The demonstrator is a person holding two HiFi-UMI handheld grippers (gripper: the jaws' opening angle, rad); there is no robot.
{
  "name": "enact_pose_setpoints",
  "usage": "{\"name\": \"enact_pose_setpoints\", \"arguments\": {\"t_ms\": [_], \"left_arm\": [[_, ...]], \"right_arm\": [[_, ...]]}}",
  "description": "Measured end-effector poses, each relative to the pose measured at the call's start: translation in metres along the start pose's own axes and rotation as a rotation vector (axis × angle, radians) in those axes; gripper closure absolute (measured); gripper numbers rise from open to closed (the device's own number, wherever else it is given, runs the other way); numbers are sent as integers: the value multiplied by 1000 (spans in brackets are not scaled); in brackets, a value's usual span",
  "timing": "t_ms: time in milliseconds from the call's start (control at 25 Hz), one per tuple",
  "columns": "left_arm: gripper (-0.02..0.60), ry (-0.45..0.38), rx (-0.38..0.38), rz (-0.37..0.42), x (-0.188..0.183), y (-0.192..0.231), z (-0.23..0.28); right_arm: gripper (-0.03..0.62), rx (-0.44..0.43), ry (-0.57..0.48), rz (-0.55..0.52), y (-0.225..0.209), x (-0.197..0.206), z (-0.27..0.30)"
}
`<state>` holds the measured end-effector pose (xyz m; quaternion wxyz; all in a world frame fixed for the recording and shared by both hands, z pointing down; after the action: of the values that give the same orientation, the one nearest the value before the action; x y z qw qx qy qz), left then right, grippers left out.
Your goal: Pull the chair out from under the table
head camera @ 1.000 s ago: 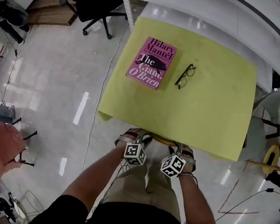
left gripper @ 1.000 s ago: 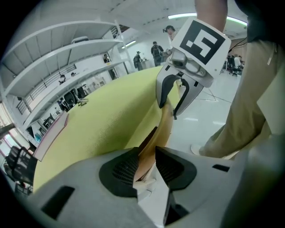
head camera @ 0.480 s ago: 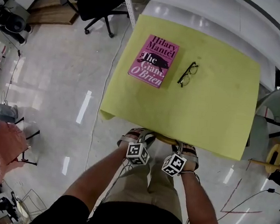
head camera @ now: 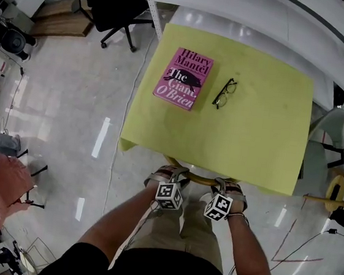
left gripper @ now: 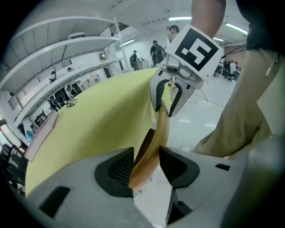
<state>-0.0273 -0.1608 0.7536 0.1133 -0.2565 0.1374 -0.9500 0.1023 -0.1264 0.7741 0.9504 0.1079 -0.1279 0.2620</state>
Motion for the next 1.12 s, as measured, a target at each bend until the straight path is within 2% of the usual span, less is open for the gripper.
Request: {"name": "enact_pose_setpoints", "arguments": {"t_ms": [200, 360, 760, 880, 1120], "left_arm": [[388, 80, 109, 37, 19, -1, 5], [367, 96, 118, 73, 27, 5, 15], [342, 159, 148, 125, 26, 3, 25], [344, 152, 170, 127, 24, 6, 23], [349, 125, 258, 86, 27, -1, 19]], "right_arm": [[442, -51, -13, 35, -3, 1, -1], [410, -41, 9, 69, -11, 9, 6], [393, -34, 126, -3, -14, 10, 21], [391, -68, 109, 24, -17, 12, 21], [393, -120, 126, 3, -6, 13, 21]]}}
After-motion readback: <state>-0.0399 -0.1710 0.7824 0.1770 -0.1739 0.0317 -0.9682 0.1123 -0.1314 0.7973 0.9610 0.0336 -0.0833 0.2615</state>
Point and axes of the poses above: the fingertips, and each gripper's own axes: z forward along the fingers, y to its left, x out of its underside, the point moved 5 cm from there along -z, backward along the fingers, and after that the axes turned 14 degrees about z, right-handed, at the moved point
